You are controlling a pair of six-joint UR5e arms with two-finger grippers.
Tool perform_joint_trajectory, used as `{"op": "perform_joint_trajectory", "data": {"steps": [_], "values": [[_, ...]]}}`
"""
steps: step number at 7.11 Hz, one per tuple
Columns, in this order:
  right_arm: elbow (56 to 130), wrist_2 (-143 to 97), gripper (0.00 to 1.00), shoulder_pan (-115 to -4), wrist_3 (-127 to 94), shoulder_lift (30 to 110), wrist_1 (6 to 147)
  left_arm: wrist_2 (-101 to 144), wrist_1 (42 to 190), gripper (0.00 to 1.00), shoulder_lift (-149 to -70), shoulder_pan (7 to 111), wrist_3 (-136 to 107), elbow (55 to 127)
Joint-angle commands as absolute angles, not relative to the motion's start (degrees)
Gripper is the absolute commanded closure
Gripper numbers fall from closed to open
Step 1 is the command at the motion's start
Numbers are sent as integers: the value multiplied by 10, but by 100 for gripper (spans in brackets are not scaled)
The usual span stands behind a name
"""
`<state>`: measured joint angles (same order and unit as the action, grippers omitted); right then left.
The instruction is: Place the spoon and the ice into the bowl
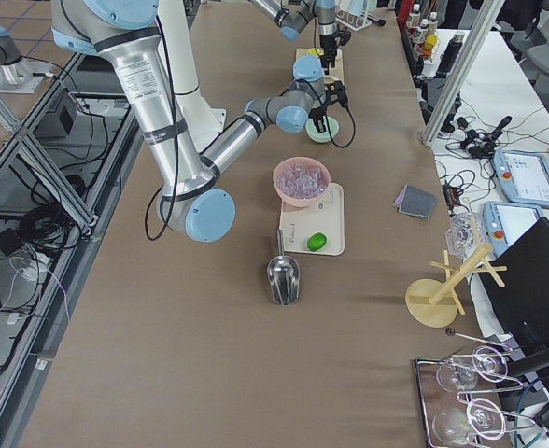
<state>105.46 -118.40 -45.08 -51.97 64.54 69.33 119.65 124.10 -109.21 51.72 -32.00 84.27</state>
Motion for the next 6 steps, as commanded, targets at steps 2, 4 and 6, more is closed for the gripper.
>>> {"op": "perform_joint_trajectory", "data": {"steps": [2,4,6], "values": [[1030,-1164,100,-438,-533,611,693,1196,1241,32,-1103,511,-320,827],[1014,-1162,100,-432,-539,596,692,1196,1241,53,-1103,508,-320,821],[1009,-1147,100,-424,-542,585,693,1196,1241,73,-1102,508,-320,818]]}}
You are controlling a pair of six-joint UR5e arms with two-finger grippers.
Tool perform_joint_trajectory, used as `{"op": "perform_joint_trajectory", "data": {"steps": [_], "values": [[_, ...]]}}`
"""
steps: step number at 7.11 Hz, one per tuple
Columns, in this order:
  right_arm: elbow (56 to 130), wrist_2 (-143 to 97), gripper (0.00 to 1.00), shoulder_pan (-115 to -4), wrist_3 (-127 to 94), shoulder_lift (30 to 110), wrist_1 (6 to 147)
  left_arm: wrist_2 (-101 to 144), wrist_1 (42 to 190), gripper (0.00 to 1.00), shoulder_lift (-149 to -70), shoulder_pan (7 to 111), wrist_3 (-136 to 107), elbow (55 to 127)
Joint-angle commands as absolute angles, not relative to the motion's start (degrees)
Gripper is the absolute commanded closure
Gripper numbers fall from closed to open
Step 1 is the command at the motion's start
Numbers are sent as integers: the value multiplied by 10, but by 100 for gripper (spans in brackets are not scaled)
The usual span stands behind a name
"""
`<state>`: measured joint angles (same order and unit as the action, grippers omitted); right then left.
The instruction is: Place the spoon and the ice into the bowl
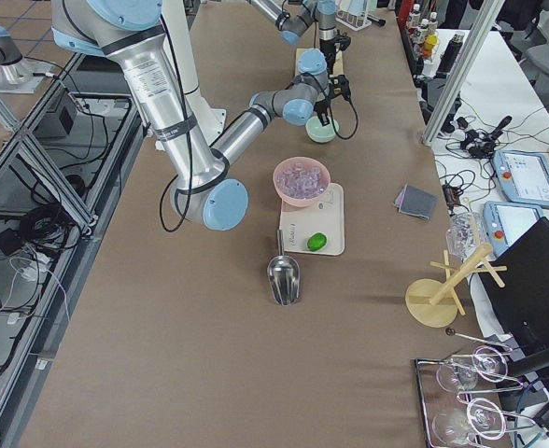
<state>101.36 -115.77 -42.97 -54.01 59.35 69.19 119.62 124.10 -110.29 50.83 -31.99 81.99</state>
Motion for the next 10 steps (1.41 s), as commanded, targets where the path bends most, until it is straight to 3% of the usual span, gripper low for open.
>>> {"op": "perform_joint_trajectory", "data": {"steps": [1,3,7,10], "values": [[1004,-1141,100,-418,-544,577,693,1196,1241,82,-1102,508,-320,817],[1004,-1140,100,-418,-546,575,693,1197,1241,100,-1103,508,-323,820],[997,-1123,100,-411,-557,559,691,1222,1217,100,-1138,564,-339,836],[921,-991,100,-329,-580,499,687,1252,1223,100,-1195,579,-460,837]]}}
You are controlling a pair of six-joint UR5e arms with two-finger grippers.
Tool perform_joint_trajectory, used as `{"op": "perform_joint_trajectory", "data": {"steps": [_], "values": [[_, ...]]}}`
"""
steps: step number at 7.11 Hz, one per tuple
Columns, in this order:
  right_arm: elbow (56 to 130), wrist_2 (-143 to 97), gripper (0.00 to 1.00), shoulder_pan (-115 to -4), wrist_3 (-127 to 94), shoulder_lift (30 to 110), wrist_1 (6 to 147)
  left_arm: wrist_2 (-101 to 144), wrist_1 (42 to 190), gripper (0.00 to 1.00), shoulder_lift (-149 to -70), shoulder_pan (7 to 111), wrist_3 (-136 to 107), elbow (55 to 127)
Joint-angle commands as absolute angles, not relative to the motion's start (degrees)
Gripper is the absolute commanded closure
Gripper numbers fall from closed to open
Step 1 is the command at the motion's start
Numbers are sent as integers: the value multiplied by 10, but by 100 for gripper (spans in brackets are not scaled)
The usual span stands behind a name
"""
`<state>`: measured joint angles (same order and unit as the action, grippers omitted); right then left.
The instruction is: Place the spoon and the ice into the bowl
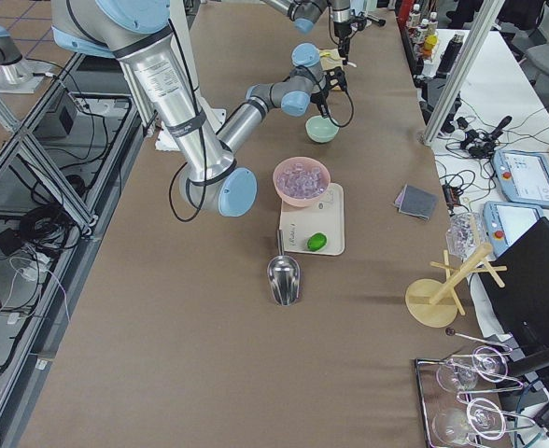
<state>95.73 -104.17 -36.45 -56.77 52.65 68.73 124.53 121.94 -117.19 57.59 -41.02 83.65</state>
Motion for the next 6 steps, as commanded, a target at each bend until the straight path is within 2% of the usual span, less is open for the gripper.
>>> {"op": "perform_joint_trajectory", "data": {"steps": [1,3,5,6], "values": [[913,-932,100,-294,-580,498,680,1252,1236,100,-1207,578,-557,845],[901,-907,100,-270,-590,488,680,1251,1248,100,-1223,576,-636,845],[826,-892,100,-271,-590,449,646,1250,1249,100,-1223,574,-647,845],[817,-886,100,-274,-589,449,633,1246,1250,100,-1223,565,-652,845]]}}
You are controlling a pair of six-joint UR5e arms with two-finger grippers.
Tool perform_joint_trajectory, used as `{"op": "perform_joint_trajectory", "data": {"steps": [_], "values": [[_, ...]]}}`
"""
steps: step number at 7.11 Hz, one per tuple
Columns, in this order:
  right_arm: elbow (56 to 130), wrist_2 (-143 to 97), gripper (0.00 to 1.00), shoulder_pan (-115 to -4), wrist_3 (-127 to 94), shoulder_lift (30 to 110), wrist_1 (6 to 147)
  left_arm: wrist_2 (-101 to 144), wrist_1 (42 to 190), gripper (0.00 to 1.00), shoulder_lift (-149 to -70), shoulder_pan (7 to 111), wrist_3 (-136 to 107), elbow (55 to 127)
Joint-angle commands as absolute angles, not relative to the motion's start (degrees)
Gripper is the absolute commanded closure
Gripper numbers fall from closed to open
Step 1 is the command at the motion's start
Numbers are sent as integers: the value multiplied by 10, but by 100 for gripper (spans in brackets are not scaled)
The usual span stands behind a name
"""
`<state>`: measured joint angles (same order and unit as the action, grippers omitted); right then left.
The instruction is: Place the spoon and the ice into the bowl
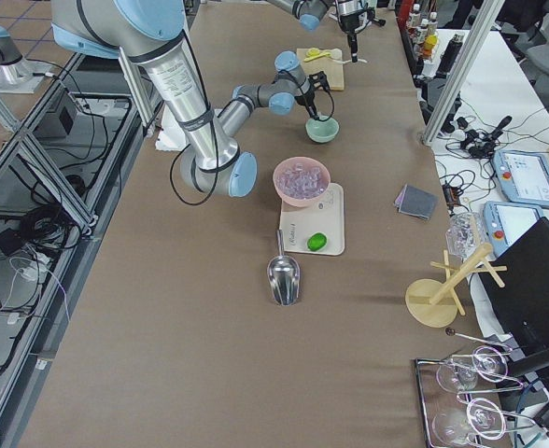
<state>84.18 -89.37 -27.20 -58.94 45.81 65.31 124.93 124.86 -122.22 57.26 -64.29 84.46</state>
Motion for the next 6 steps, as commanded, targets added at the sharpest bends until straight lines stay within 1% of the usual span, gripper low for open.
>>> {"op": "perform_joint_trajectory", "data": {"steps": [1,2,3,4,5,6], "values": [[816,-887,100,-279,-586,455,633,1245,1253,100,-1223,561,-653,843],[819,-895,100,-291,-589,465,631,1245,1253,100,-1223,556,-654,843],[822,-929,37,-308,-591,470,631,1241,1253,100,-1224,548,-660,841],[838,-993,2,-335,-593,471,635,1204,1254,100,-1239,528,-726,842],[871,-1077,1,-369,-594,497,640,1168,1255,100,-1263,500,-796,841],[895,-1111,1,-394,-600,513,647,1165,1254,100,-1272,494,-822,842]]}}
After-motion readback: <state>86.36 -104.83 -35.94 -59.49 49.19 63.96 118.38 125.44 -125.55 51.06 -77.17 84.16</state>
